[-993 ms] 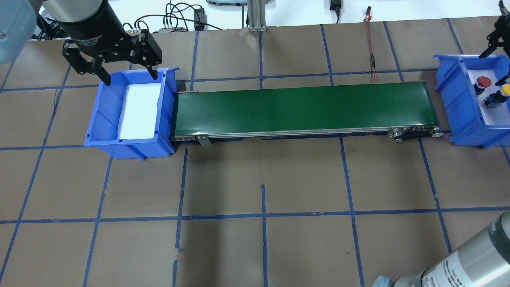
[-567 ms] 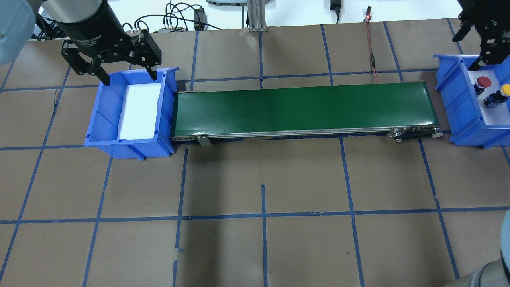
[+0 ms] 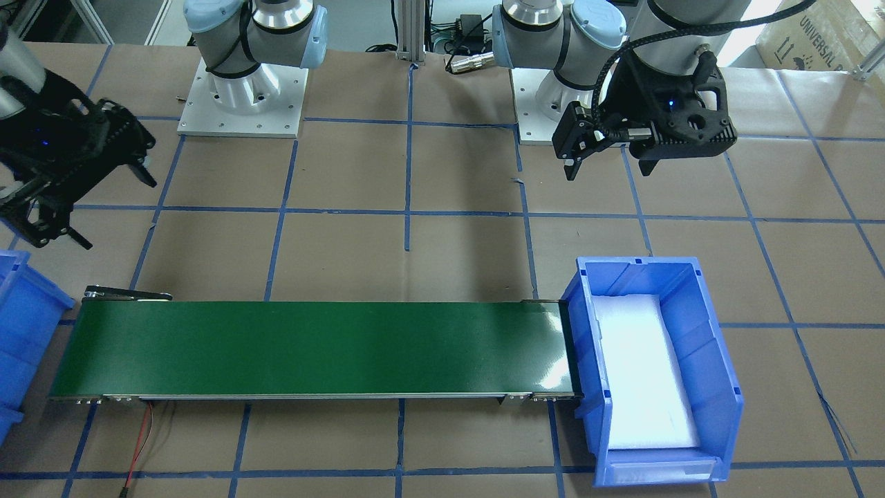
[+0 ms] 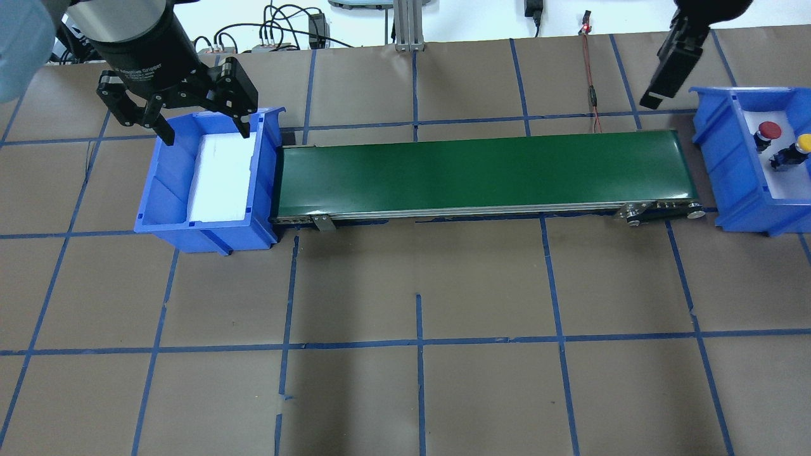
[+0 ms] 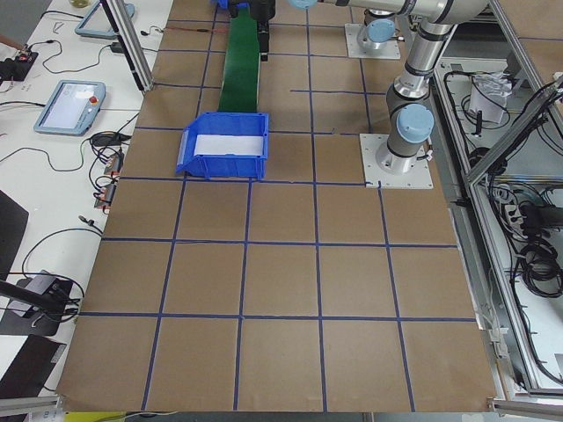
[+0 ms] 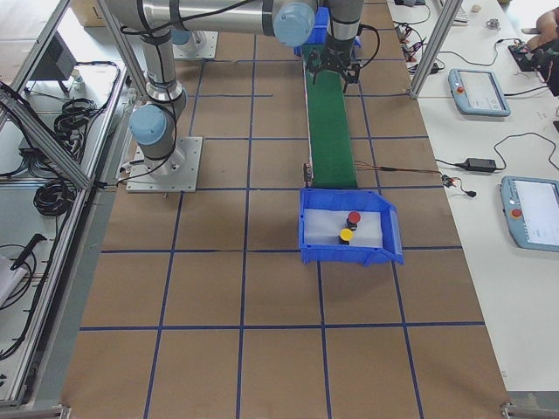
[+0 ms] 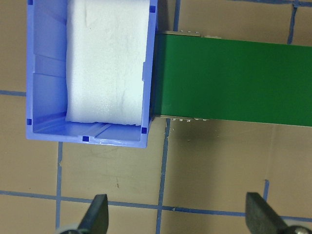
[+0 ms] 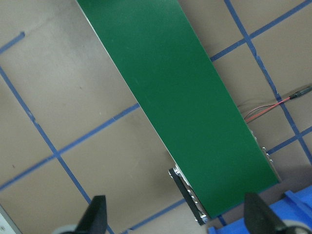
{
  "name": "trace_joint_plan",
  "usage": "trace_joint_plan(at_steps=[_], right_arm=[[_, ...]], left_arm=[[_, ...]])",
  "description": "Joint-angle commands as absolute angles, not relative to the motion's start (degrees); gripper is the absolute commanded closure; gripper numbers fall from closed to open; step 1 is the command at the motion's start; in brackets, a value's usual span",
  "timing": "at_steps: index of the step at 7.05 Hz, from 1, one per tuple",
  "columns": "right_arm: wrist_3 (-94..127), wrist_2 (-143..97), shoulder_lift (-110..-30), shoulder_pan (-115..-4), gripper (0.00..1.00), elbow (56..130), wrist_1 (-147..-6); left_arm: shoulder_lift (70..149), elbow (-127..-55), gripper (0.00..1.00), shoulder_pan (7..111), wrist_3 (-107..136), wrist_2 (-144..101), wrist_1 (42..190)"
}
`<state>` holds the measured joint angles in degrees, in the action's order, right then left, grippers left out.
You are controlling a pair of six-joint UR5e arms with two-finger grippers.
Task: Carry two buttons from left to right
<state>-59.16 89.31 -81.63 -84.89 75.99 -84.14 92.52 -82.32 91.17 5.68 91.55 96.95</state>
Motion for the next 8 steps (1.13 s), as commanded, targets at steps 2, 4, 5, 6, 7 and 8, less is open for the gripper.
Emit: trace_joint_plan(at_steps=[2,4,5,6,7,8], right_arm=[[-25.19,89.74,-81.83,-92.71,0.00,76.02,-84.73],[-14.59,89.73,-82.09,-92.55,0.00,76.11,-84.64],[-9.54,89.74,-82.87,-92.64,0.00,76.20,-84.64],[-7.23,89.39,-83.14,-92.55,0.00,76.20,-84.55],[-6.77,89.12,-83.32,-92.72,0.00,76.29,-84.64],[-7.03,89.12,-83.23,-92.64,0.00,76.29,-84.64]], left_arm=[[94.12,-80.96,0.00,91.06,5.63,91.41,98.09],[94.13,-80.86,0.00,90.53,3.71,91.06,97.48],[94.04,-80.69,0.00,90.27,3.69,90.97,97.47],[94.30,-80.07,0.00,90.35,3.52,91.40,97.56],[94.48,-79.89,0.00,90.26,3.17,91.41,97.47],[94.48,-79.89,0.00,90.18,2.47,91.41,97.47]])
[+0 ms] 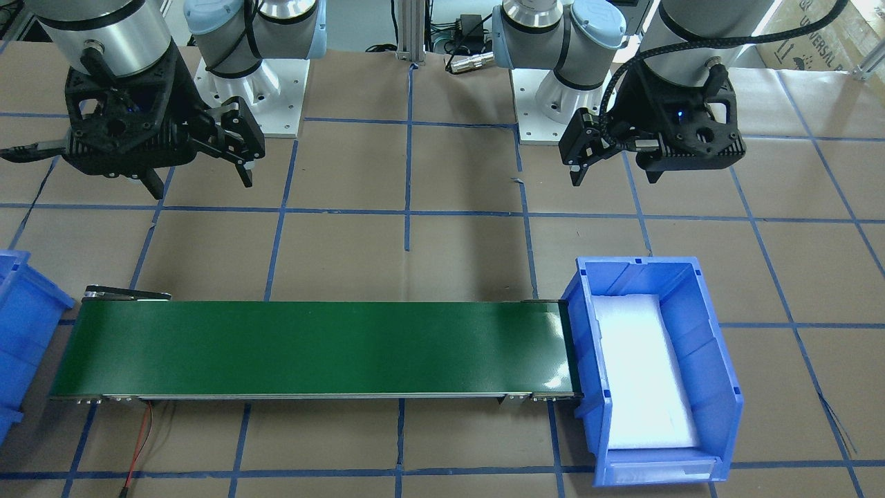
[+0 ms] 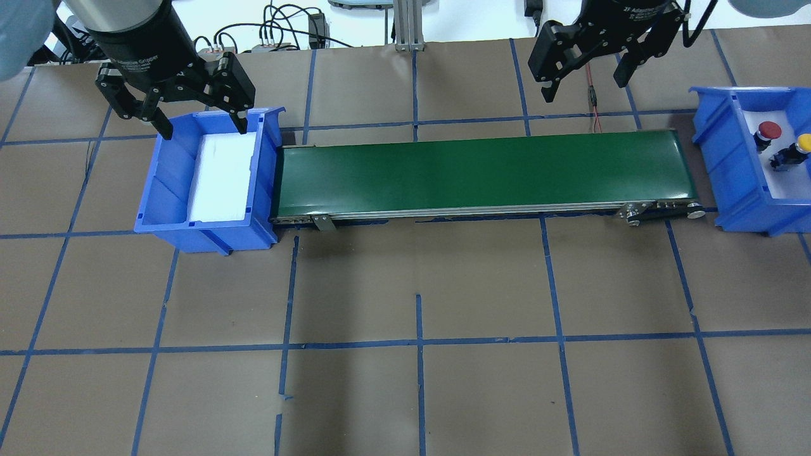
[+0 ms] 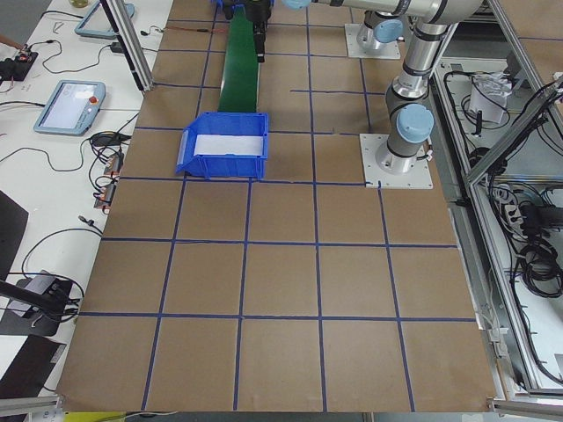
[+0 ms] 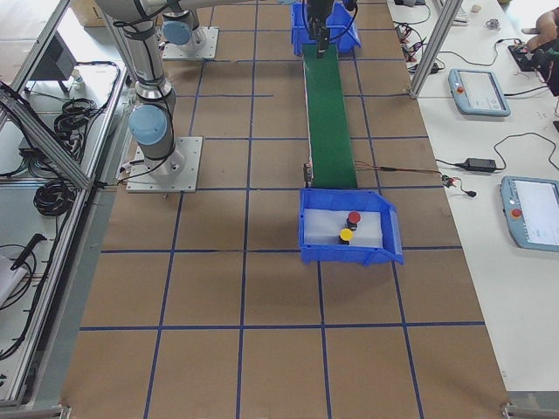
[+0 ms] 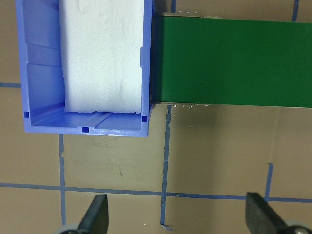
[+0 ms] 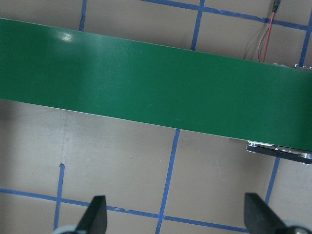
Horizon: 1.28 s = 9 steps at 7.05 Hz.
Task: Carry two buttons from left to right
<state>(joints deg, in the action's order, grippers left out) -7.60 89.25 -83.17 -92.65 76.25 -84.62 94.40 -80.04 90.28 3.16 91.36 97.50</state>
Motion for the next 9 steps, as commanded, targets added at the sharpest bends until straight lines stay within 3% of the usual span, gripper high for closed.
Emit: trace_joint_plan(at_steps=[1,9], right_arm=[[-7.81,88.95,-83.15,-92.55,0.00,76.29,-84.64],[-7.82,89.91,-77.09,-92.46,0.00,75.76,-88.94]], left_arm=[[94.48,-80.24,0.00,90.26,2.03,91.41,97.47],[94.40,-81.30,0.00,90.53,-0.79,90.70,97.56]])
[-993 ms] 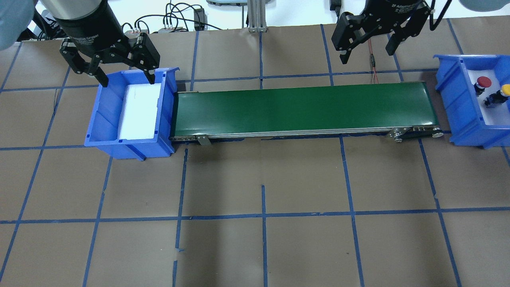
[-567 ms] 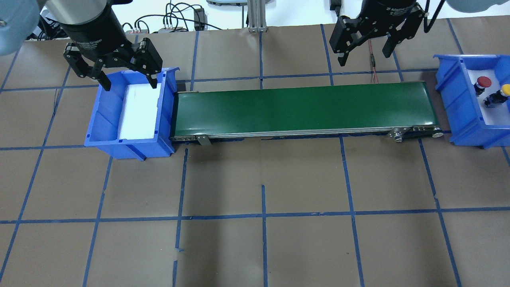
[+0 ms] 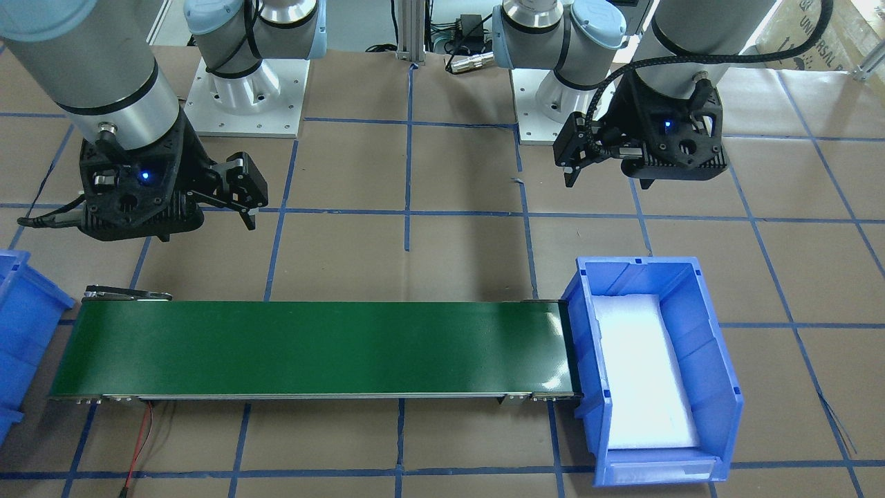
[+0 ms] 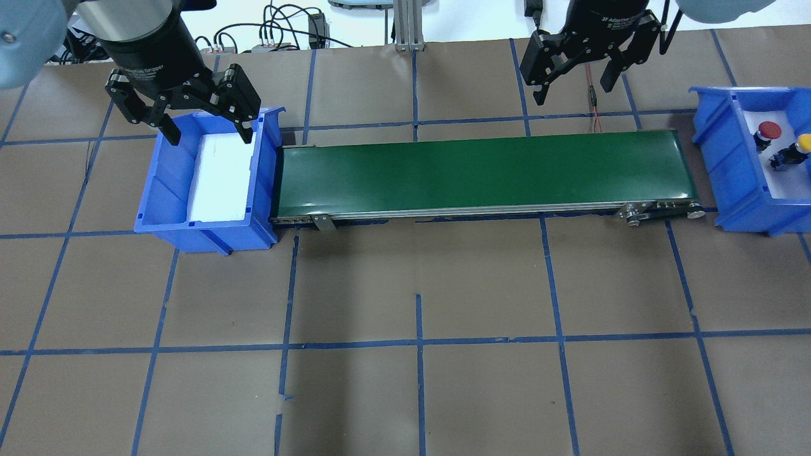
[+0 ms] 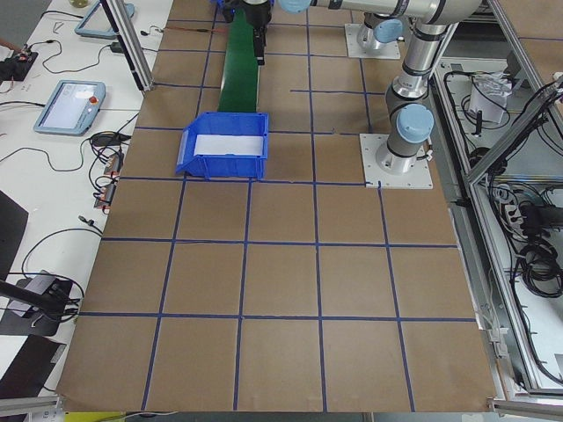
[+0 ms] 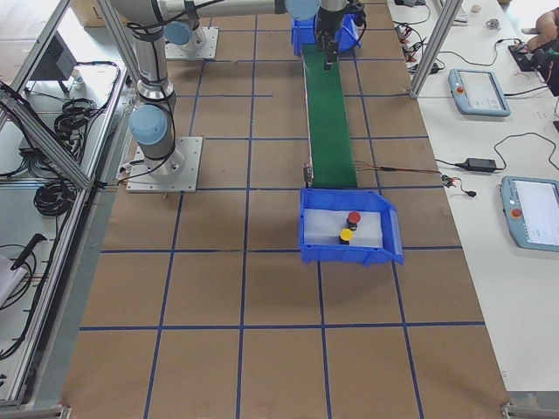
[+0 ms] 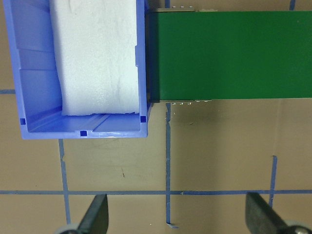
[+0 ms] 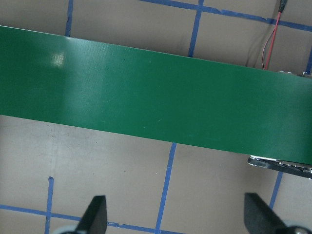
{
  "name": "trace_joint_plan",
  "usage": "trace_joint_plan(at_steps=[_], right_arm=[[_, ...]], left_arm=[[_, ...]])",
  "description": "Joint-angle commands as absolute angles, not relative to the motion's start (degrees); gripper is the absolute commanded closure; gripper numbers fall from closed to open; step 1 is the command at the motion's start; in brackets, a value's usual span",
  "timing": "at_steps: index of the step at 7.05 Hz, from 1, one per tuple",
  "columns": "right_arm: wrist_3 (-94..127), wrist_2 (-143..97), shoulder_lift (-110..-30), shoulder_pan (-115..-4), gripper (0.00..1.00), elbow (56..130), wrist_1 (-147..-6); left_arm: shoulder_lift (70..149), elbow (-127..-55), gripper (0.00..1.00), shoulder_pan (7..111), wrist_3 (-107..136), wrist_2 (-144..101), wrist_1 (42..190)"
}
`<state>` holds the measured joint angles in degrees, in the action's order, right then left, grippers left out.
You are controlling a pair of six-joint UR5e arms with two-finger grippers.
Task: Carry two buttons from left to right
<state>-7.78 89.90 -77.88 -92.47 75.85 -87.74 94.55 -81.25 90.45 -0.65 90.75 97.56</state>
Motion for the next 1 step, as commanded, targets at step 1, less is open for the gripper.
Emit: trace_joint_plan(at_steps=[1], right_arm=[[-7.82,89.91,-77.08,-92.55,0.00,75.67,-88.95]], left_arm=[[94.39,-81.39,0.00,90.61,-0.44,90.70,97.56]])
